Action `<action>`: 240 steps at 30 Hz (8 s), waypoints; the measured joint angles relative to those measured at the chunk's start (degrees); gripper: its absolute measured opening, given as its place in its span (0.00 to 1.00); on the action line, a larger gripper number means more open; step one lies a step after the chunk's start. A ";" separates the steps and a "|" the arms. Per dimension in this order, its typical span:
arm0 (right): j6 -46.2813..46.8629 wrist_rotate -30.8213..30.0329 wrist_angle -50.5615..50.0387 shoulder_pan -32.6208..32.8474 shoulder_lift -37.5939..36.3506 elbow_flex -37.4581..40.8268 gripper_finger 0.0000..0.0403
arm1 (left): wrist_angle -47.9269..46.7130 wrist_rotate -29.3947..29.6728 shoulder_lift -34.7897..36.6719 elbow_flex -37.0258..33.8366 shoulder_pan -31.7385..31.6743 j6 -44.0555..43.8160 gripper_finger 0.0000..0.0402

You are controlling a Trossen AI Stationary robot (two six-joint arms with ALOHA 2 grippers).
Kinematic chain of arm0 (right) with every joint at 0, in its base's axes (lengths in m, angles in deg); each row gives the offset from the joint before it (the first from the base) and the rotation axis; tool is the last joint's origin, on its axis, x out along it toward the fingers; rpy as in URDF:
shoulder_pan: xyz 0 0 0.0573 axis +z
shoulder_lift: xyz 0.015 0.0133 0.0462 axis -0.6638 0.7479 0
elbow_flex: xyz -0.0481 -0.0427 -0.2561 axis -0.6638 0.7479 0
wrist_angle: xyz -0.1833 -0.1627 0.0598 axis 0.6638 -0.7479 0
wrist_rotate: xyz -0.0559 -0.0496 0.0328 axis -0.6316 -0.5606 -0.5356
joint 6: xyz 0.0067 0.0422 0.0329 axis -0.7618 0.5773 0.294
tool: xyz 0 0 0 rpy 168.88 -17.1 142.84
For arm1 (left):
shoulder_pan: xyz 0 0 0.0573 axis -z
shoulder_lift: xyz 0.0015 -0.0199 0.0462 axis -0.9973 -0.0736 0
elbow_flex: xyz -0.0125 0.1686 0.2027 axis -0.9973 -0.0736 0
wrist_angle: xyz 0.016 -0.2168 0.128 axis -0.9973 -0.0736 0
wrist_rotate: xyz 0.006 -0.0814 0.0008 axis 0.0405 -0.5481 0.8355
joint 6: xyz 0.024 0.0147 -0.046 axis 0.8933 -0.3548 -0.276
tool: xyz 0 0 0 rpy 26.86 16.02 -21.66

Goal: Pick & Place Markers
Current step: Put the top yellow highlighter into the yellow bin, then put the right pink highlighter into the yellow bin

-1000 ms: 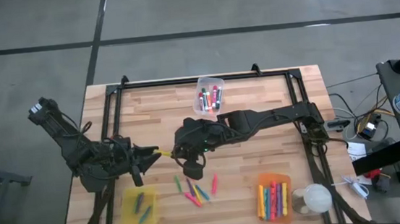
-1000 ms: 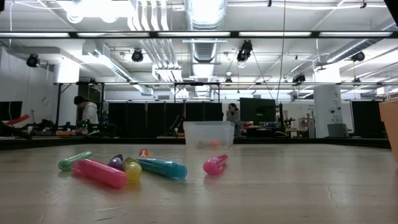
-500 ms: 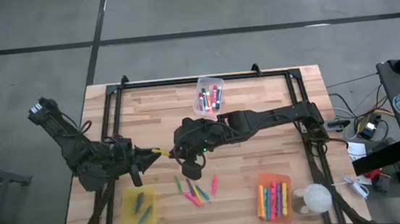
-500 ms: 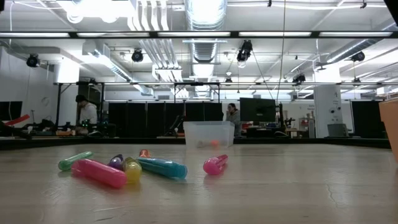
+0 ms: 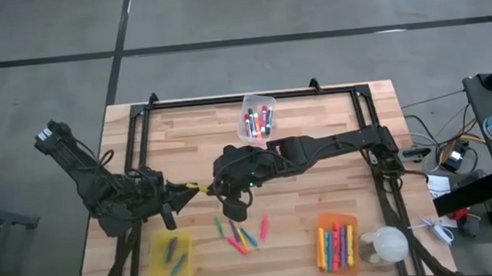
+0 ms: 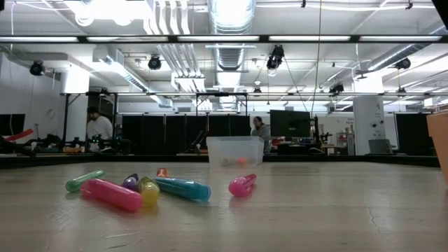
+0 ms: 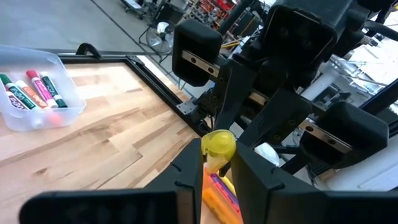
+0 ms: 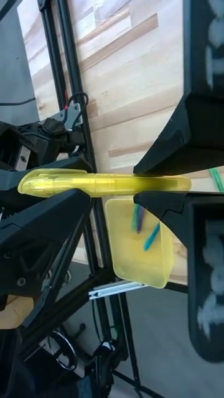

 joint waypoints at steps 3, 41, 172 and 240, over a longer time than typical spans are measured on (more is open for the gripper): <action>0.21 0.22 0.21 -0.10 0.00 0.23 0.06 | 0.41 0.02 -0.07 0.00 -0.01 0.02 0.16; 3.56 2.62 -19.43 0.46 0.06 2.02 0.55 | 0.75 -5.33 1.20 -0.04 -0.04 -1.52 0.16; 63.56 9.03 -19.86 7.09 15.47 19.37 0.08 | -15.12 -20.50 -9.12 26.23 16.00 16.01 0.42; -7.11 -21.46 1.06 13.88 5.75 -11.12 0.07 | -13.30 -7.54 -15.99 26.13 5.86 21.91 0.40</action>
